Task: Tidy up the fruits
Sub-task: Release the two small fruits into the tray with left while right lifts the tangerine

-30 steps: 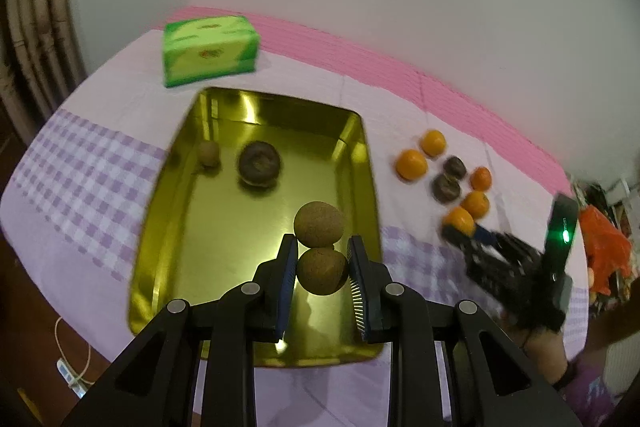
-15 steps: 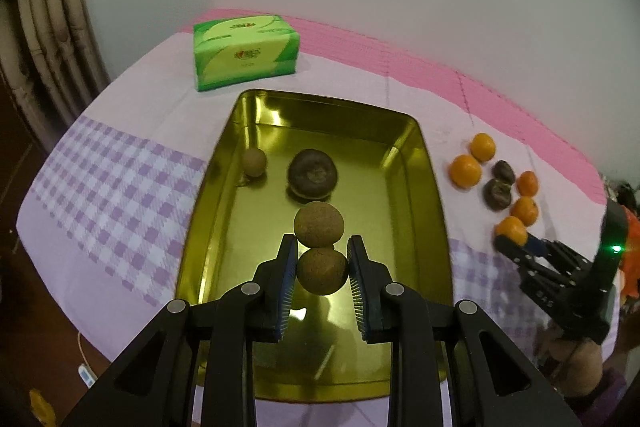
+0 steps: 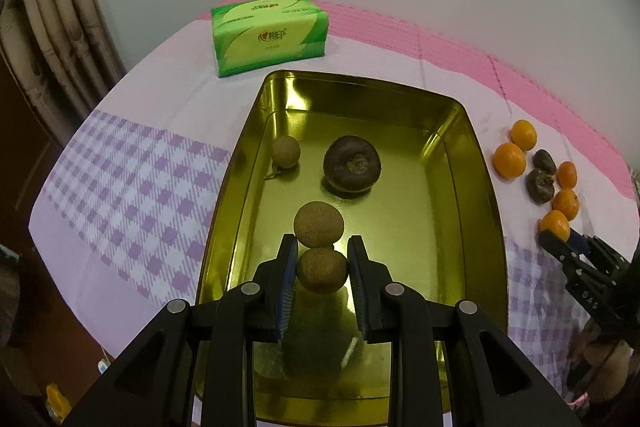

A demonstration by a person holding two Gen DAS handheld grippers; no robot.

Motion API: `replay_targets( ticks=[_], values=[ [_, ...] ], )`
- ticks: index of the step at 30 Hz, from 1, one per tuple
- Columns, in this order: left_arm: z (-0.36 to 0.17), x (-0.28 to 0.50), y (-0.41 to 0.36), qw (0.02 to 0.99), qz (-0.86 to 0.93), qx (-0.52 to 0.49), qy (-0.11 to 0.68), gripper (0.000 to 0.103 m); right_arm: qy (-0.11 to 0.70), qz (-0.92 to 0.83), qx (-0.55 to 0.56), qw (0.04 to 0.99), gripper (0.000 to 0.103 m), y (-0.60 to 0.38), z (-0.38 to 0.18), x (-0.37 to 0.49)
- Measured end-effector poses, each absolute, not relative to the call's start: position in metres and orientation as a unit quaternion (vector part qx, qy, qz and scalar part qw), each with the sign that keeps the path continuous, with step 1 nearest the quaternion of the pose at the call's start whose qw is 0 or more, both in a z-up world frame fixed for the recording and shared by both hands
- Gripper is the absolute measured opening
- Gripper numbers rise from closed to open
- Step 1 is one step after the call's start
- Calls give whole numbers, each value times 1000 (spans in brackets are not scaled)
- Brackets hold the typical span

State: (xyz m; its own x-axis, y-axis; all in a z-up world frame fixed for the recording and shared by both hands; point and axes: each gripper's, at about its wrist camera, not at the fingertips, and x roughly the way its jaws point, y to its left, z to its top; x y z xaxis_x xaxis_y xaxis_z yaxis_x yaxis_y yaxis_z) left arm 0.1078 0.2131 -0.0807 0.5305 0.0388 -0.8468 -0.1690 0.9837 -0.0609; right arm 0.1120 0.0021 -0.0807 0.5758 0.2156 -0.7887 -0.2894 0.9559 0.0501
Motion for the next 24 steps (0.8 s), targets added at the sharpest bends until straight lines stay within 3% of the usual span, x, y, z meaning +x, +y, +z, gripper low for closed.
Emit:
replay_targets(
  ticks=[14, 21, 24],
  values=[
    [-86, 110, 213, 868, 79, -58, 488, 28, 438, 143, -42, 887, 34, 2, -81, 112],
    [-83, 108, 214, 869, 96, -51, 482, 55, 438, 142, -43, 887, 34, 3, -81, 112],
    [-77, 106, 213, 875, 103, -44, 471, 60, 438, 142, -44, 887, 33, 3, -81, 112]
  ],
)
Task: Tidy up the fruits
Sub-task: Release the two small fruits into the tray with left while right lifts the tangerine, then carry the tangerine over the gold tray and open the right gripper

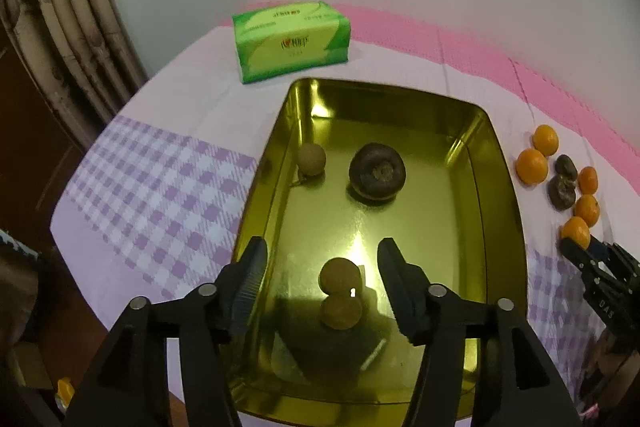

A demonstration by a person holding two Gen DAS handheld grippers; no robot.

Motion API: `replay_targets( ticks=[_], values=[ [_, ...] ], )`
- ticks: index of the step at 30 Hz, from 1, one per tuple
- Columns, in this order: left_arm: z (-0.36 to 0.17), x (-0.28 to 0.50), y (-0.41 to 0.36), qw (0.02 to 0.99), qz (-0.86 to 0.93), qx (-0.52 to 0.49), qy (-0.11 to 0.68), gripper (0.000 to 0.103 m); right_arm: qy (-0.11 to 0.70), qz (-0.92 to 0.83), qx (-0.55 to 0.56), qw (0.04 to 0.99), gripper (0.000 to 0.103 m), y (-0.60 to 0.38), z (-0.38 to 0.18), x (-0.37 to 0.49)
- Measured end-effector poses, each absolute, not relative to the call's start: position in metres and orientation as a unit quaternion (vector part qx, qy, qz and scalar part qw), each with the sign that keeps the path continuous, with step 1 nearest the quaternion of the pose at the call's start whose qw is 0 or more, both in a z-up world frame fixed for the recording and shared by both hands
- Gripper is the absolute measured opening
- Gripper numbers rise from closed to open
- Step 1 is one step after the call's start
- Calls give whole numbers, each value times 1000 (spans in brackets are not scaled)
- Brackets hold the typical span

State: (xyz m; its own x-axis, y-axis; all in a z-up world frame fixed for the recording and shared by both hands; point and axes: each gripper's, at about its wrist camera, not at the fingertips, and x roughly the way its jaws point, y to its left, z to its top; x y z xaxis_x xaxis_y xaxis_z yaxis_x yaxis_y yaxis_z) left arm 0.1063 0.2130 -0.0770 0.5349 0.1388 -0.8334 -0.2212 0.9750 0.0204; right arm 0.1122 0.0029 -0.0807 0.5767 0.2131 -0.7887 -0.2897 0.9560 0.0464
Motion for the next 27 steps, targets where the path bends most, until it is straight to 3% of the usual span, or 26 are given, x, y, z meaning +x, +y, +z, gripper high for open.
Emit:
replay_targets(
  ticks=[13, 27],
  values=[
    [-65, 99, 208, 883, 107, -28, 455, 60, 445, 152, -21, 882, 33, 3, -77, 89],
    [-53, 92, 220, 887, 130, -48, 441, 60, 415, 190, 21, 890, 33, 20, -25, 66]
  ],
)
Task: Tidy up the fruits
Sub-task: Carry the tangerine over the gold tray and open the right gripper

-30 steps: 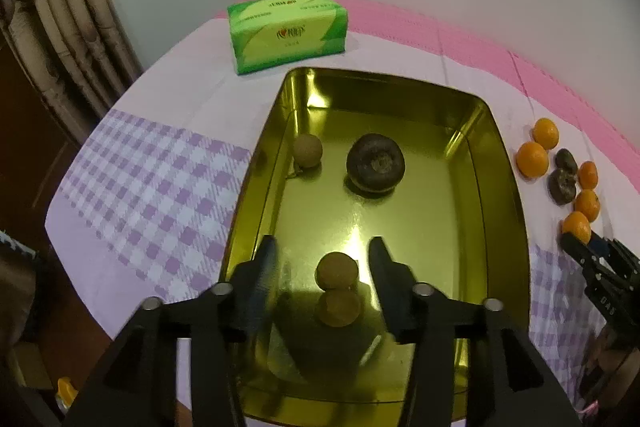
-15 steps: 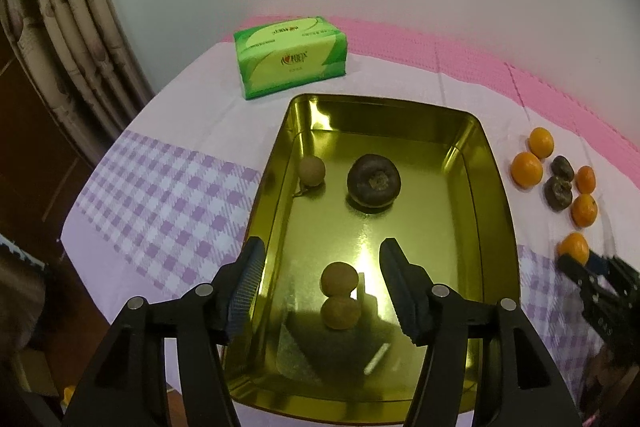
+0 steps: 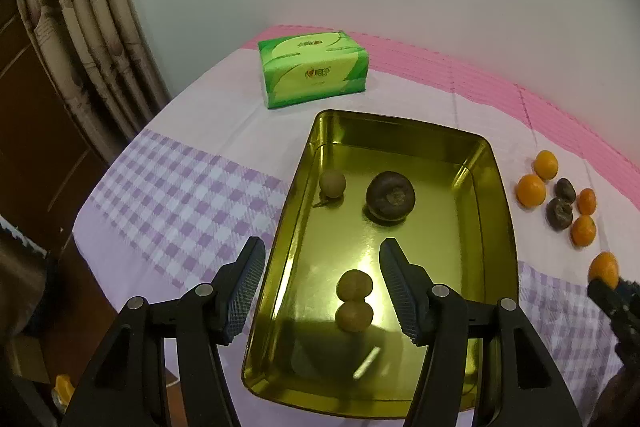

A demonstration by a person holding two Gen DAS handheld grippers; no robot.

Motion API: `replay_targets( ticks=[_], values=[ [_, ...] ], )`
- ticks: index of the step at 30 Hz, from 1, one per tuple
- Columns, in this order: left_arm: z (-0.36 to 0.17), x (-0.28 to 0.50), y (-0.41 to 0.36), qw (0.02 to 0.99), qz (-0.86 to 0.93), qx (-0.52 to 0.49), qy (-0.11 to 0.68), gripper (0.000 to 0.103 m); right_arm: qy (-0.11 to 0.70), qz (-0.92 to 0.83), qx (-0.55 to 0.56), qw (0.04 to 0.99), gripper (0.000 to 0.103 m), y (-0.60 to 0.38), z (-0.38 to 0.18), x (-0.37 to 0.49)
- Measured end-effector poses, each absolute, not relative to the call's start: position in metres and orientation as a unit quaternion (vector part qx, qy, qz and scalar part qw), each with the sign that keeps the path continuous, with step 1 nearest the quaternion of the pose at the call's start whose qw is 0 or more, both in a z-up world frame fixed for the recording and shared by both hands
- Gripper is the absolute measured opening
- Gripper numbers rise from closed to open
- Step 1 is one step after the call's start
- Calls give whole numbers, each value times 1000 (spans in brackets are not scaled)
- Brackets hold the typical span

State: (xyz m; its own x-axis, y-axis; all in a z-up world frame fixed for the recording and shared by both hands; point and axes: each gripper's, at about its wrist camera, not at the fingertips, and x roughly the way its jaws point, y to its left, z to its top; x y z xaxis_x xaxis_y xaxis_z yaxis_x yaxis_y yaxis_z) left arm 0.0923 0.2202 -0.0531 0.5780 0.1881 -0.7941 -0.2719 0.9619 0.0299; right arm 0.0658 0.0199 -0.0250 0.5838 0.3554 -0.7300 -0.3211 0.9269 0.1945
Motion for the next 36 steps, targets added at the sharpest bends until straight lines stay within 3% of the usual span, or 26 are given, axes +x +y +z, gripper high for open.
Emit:
replay_targets(
  ticks=[15, 36],
  values=[
    [-50, 89, 243, 878, 189, -68, 434, 60, 395, 280, -27, 875, 33, 109, 11, 88],
    [-60, 89, 265, 856, 236, -95, 450, 60, 454, 294, -43, 840, 34, 163, -40, 125]
  ],
)
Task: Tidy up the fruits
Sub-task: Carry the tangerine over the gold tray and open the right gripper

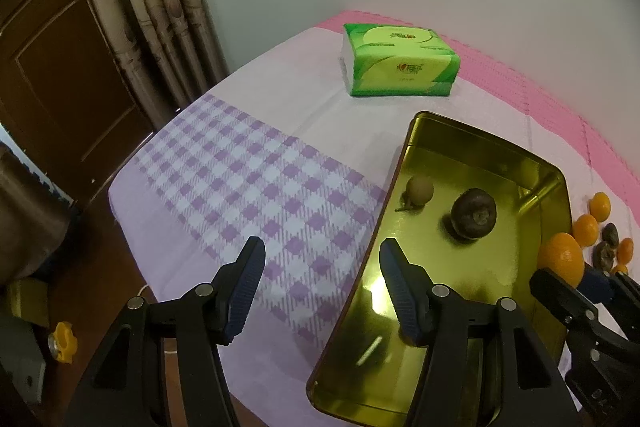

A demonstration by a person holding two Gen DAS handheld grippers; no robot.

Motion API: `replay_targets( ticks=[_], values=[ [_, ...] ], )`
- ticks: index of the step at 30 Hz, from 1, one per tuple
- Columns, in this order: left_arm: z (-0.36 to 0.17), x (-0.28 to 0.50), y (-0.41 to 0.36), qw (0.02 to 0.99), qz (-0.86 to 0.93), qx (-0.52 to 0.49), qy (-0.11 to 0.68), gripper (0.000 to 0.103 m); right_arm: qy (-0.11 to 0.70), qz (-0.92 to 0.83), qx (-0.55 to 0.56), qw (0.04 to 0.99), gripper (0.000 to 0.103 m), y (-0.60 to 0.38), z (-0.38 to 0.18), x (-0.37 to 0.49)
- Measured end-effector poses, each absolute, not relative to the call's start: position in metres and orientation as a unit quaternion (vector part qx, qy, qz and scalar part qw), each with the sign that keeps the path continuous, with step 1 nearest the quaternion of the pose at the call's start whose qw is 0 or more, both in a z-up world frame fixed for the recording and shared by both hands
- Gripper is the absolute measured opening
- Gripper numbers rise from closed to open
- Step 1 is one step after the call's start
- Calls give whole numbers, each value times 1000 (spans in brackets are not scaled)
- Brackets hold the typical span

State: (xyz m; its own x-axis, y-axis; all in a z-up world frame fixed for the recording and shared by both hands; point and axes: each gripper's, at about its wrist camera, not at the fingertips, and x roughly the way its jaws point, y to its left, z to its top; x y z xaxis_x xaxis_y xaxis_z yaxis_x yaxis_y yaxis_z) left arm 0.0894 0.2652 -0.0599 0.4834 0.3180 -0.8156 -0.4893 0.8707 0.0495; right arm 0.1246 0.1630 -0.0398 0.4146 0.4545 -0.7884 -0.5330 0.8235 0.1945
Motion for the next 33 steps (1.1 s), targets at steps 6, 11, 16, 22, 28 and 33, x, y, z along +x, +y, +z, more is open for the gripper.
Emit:
replay_targets(
  ticks=[6, 11, 16, 22, 28, 33],
  values=[
    [-63, 87, 276, 848, 251, -117, 452, 60, 463, 295, -43, 835, 34, 173, -44, 134],
    [-64, 87, 277, 845, 253, -118, 456, 61, 469, 300, -50, 829, 34, 183, -46, 139],
    [-65, 88, 277, 846, 256, -116, 454, 62, 481, 307, -57, 819, 34, 196, -52, 142],
    [-64, 87, 275, 847, 258, -109, 452, 63, 488, 315, -64, 812, 34, 210, -56, 145],
    [-61, 87, 275, 847, 263, -106, 449, 66, 493, 317, -66, 808, 34, 219, -59, 149],
    [-62, 88, 274, 846, 264, -105, 451, 66, 495, 318, -54, 807, 34, 220, -60, 153]
  ],
)
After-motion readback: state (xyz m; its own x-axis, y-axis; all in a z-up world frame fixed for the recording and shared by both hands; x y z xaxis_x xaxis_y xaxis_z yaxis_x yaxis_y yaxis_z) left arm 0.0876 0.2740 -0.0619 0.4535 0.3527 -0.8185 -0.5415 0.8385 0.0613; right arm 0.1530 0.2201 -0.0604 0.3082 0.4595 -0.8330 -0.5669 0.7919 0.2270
